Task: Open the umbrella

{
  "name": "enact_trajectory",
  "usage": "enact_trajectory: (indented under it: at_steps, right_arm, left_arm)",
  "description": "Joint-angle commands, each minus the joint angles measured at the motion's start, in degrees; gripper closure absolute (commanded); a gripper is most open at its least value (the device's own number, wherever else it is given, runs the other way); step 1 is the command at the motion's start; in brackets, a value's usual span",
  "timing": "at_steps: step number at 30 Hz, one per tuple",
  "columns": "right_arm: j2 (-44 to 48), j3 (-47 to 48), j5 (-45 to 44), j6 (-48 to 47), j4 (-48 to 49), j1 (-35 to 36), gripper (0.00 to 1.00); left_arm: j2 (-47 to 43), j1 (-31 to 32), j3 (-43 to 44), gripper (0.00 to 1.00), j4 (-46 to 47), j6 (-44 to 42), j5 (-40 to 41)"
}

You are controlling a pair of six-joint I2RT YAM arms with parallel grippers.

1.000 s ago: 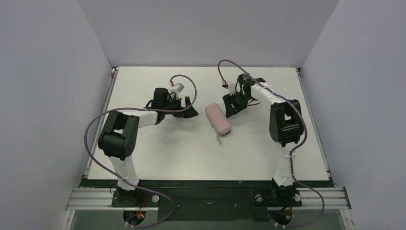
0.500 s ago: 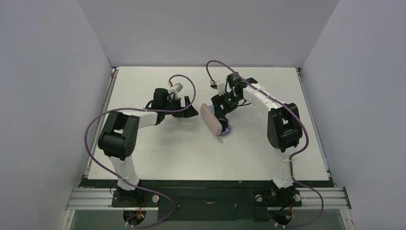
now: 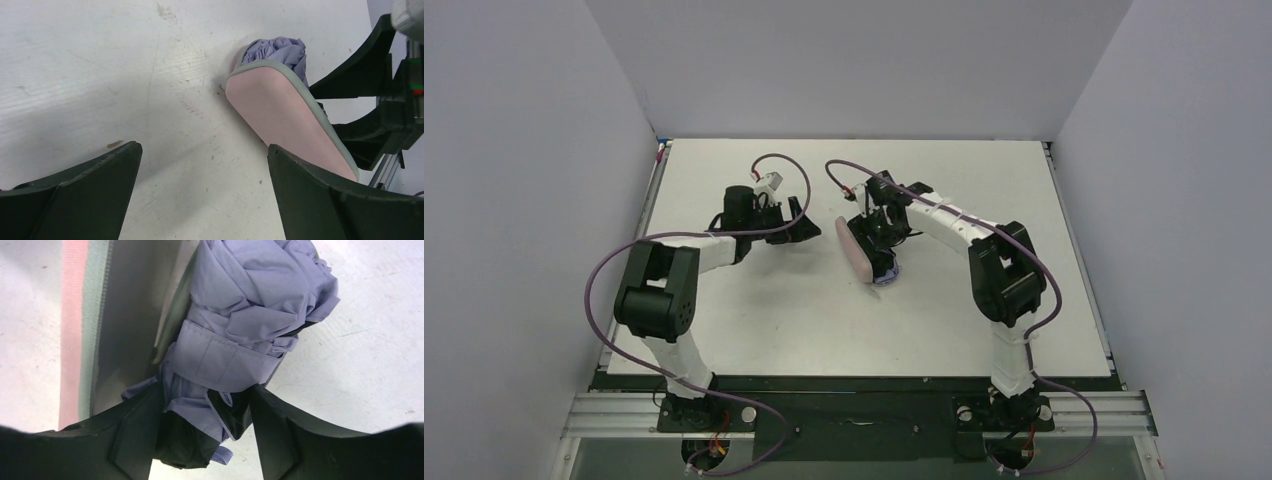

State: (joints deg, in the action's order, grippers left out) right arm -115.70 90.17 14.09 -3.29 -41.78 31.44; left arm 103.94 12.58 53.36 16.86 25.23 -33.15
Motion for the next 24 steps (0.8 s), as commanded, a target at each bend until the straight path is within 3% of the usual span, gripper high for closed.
enact_trajectory:
  at_steps: [1,4,6,8,10,17,24]
  right_arm:
    - [-0.04,-2.02,-8.84,1.43,2.61,0.42,0.45]
    - [-0.8,-2.52,-12.38,0.46,2.21,-0.51,0.5]
    - [-1.23,-2.4,-13.59,-0.17,1.02,-1.98,0.64]
    - [-1.08,-1.92,-15.1,-1.6,-0.7,-4.01,0.88]
    - [-0.18,-2.27,-15.06,-3.53,-1.97,-6.7,1.0]
    - [5.27,-4.83,-12.13,-15.05,-6.03,-19.06,1.0]
    - [5.09,3.41,-9.84,-25.45,-10.42,-29.2,1.0]
  left_arm:
    - [-5.45,-1.75,-0.31,0.03,-0.26,-1.95,1.55]
    - [-6.91,-2.52,0.81,0.03,-4.94,-4.03,3.13]
    - [-7.77,-3.07,1.99,0.03,-8.53,-5.96,4.26]
    - [-8.4,-3.57,3.47,0.03,-11.93,-8.55,6.39]
    - [-9.25,-4.05,4.6,0.03,-13.49,-11.37,8.11]
    - [-14.16,-5.74,2.21,0.03,-7.28,-16.93,10.92]
    - [-12.89,-5.85,6.05,0.03,-10.45,-20.14,8.85]
